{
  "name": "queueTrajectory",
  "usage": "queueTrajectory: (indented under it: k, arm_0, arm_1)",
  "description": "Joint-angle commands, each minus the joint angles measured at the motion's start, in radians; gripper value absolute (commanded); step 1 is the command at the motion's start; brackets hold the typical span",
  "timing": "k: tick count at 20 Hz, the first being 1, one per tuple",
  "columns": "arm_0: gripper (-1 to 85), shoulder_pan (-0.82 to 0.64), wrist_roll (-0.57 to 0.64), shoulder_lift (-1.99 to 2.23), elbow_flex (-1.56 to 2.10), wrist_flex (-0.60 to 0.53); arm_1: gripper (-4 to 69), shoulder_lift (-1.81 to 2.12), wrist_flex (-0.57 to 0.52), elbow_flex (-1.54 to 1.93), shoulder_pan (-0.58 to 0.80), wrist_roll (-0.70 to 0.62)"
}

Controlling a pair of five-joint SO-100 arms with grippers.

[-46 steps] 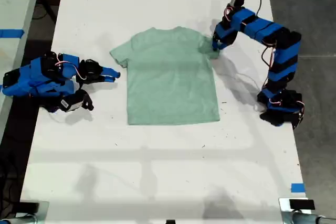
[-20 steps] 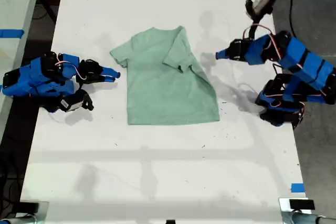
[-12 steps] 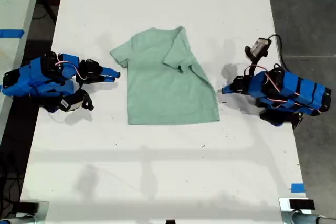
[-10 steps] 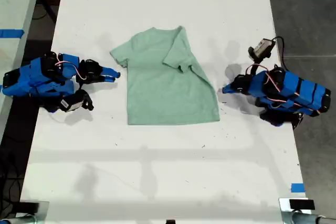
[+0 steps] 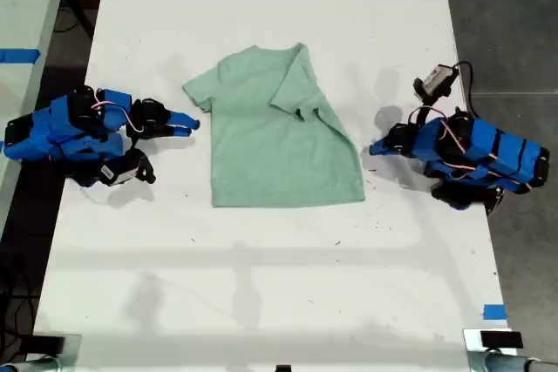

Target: Fold t shirt

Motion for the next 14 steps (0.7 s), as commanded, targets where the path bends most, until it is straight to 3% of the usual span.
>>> queueTrajectory:
  k: [1,14]
  arm_0:
    - [11.2,-0.012,-0.018,0.006,0.011,0.002]
    - [11.2,-0.012,-0.018,0.006,0.011,0.002]
  arm_1:
    - [1.2,0.011,0.003,0.051,0.012,0.008]
    - [1.2,0.011,0.002,0.051,0.015,0.002]
